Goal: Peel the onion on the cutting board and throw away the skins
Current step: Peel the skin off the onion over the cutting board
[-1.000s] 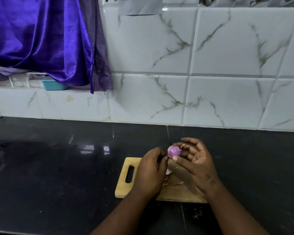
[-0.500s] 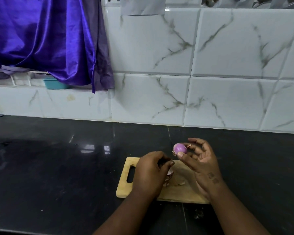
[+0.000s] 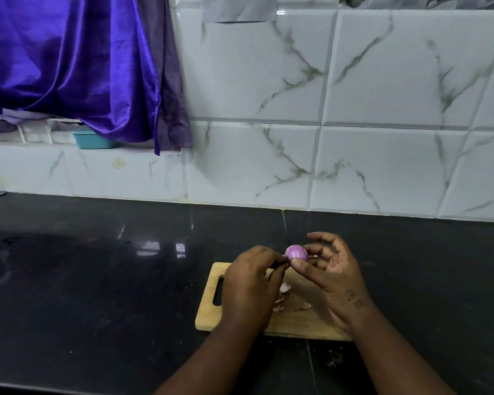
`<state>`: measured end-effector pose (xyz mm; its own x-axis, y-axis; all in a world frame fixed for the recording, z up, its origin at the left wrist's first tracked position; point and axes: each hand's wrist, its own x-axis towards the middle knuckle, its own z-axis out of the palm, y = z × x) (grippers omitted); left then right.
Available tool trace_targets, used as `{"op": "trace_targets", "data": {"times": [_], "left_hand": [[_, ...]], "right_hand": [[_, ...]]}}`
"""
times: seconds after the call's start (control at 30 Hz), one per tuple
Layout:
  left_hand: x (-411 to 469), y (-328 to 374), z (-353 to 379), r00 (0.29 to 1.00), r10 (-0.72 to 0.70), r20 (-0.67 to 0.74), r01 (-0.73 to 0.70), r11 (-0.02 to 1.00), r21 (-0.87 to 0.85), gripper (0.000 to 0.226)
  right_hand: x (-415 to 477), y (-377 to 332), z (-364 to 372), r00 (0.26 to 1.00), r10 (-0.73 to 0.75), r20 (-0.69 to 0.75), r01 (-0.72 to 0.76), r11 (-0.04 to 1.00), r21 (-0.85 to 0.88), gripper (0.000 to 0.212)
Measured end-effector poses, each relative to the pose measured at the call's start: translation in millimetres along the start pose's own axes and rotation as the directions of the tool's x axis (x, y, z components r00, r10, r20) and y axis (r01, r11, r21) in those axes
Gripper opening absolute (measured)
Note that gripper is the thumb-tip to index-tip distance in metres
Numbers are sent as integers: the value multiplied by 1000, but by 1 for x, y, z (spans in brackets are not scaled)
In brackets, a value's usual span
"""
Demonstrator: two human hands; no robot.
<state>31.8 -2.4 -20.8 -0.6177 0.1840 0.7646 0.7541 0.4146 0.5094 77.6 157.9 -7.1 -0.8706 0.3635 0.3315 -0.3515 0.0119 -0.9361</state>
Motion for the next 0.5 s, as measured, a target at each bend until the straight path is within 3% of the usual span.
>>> {"op": "trace_targets", "data": {"times": [0.17, 0.27, 0.33, 0.4, 0.43, 0.5], "left_hand": [[1, -1, 1, 1000, -2, 17, 3, 999, -51, 13], [0, 1, 1, 978, -184, 101, 200, 965, -173, 21], [2, 1, 3, 902, -373, 219, 428, 845, -321, 18], [5, -1, 4, 798, -515, 313, 601, 641, -477, 15], [7, -3, 4, 761, -548, 346, 641, 557, -529, 16], [8, -7, 4, 747, -536, 392, 657, 511, -554, 17]], "right_hand": [[1, 3, -2, 1000, -9, 14, 9, 1000, -3, 66], [2, 4, -4, 999, -24, 38, 24, 1000, -9, 66], [3, 4, -4, 998, -34, 51, 34, 999, 11, 66], [3, 4, -3, 997, -36, 72, 32, 998, 56, 67], [2, 4, -4, 996, -34, 80, 27, 996, 80, 69], [2, 4, -4, 996, -30, 90, 20, 993, 113, 72]]}}
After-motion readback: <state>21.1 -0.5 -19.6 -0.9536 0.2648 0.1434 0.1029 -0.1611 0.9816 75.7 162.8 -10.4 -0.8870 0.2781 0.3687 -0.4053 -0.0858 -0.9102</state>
